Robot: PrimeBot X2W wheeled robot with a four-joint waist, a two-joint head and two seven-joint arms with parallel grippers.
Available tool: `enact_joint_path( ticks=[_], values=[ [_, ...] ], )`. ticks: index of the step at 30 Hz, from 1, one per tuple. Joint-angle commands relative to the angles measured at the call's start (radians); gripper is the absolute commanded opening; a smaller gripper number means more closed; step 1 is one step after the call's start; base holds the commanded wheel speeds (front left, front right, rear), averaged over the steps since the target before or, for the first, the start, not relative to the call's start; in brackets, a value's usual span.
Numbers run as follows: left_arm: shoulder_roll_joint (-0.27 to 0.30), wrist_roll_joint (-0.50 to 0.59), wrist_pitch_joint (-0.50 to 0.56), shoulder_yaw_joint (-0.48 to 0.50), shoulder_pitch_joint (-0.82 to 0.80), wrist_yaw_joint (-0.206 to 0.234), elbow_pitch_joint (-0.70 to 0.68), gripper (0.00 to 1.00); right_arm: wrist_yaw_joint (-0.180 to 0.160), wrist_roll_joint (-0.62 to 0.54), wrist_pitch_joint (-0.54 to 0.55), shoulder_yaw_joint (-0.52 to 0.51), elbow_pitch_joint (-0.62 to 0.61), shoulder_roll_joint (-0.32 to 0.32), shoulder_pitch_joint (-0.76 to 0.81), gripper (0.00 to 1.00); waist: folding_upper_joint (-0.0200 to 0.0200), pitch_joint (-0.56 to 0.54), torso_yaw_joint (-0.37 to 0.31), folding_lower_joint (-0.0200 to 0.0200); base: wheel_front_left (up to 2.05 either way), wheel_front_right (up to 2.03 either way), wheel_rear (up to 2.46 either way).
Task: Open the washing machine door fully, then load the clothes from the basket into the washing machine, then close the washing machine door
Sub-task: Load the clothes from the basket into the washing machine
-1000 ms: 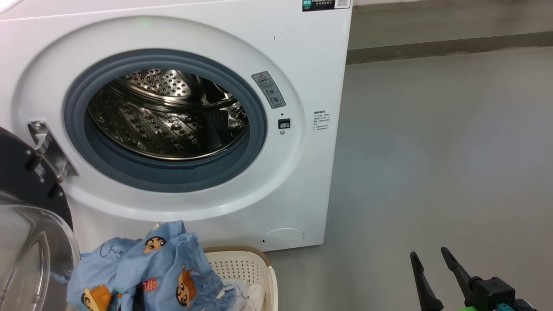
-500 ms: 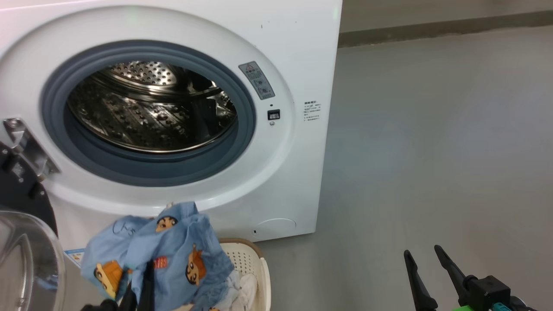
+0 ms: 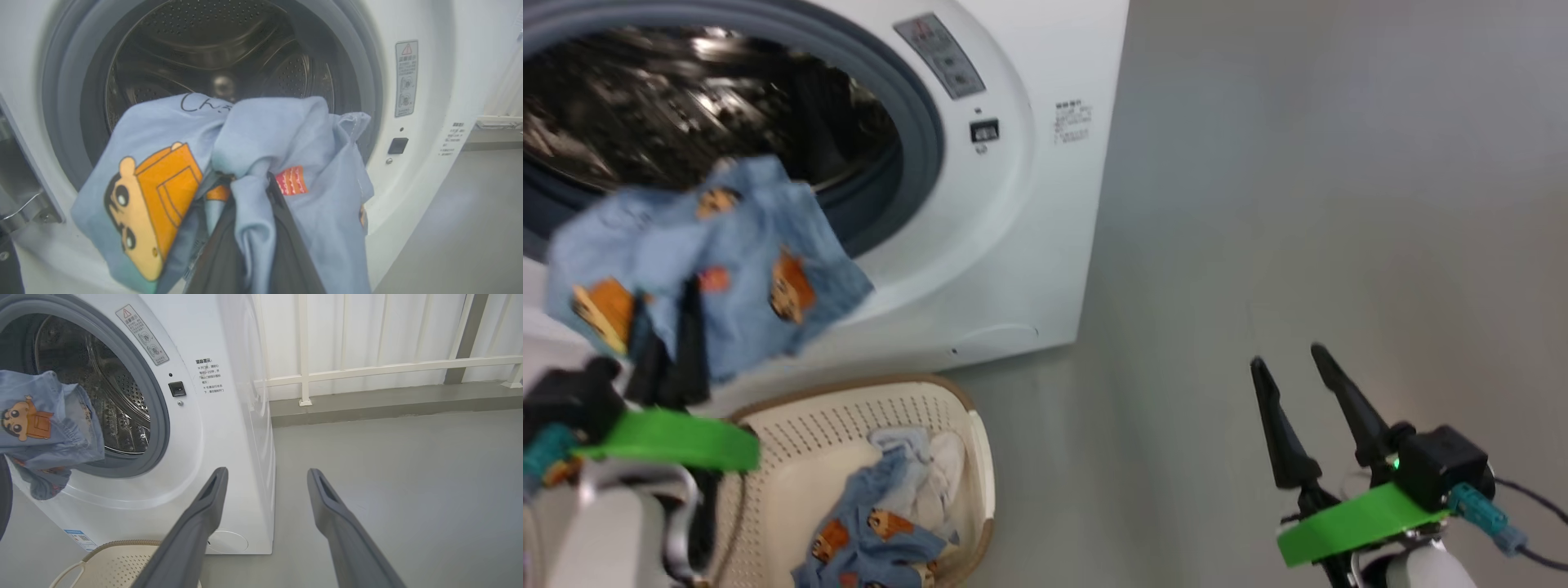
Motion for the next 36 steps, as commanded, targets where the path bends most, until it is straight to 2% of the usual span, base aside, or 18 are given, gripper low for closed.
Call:
enact_joint_path(
  ticks=[1, 12, 26, 36],
  values=[
    [0.054, -0.013, -0.005, 0.048, -0.078, -0.005, -0.005, 0.00, 0.002, 0.017, -0.005, 0.040, -0.037, -0.006, -0.045, 1.00, 0.0000, 0.175, -0.088, 0.0000, 0.00, 0.00, 0.00],
    [0.234, -0.004, -0.006, 0.099, -0.395, -0.011, 0.197, 0.00, 0.002, 0.091, -0.005, 0.128, -0.089, -0.006, -0.148, 1.00, 0.0000, 0.373, -0.213, 0.0000, 0.00, 0.00, 0.00],
    [0.353, 0.072, -0.006, 0.104, -0.634, -0.014, 0.281, 0.00, 0.002, 0.113, -0.005, 0.186, -0.115, -0.006, -0.170, 1.00, 0.0000, 0.488, -0.299, 0.0000, 0.00, 0.00, 0.00],
    [0.424, 0.125, -0.006, 0.107, -0.773, -0.016, 0.264, 0.00, 0.002, 0.111, -0.005, 0.212, -0.126, -0.006, -0.163, 1.00, 0.0000, 0.550, -0.322, 0.0000, 0.00, 0.00, 0.00]
  ],
)
